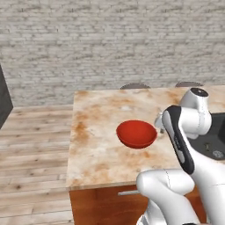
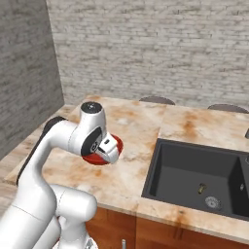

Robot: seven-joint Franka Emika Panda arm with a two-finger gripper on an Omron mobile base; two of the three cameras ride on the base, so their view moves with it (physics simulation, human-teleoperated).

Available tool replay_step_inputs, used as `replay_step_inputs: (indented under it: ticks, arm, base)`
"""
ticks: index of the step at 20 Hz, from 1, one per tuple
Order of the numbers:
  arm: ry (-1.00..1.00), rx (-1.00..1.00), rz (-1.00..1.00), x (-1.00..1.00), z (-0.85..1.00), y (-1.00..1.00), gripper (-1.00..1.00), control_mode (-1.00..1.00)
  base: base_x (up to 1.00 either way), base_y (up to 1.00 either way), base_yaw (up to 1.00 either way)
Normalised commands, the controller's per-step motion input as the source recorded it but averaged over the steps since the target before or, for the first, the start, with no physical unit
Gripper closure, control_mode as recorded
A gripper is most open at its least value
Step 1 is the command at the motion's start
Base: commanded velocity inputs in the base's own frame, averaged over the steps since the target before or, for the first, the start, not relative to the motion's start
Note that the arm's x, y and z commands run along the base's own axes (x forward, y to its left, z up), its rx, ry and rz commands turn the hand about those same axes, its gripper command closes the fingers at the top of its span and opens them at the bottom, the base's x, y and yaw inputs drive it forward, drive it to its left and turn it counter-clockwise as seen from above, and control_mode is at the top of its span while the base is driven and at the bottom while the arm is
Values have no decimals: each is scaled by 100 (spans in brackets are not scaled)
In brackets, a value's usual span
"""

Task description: Clear the mugs and bowl far away from the sink.

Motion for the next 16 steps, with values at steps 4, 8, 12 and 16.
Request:
replay_step_inputs:
  ticks: [4,8,12,16]
  arm:
    - [0,0,2,64,-38,-15,-100,-100]
    - [0,0,1,59,-20,-5,-100,-100]
    - [0,0,1,60,-30,-1,-100,-100]
    - [0,0,2,44,-29,0,-100,-100]
  base:
    - [0,0,0]
    - [0,0,0]
    - [0,0,0]
    - [0,0,0]
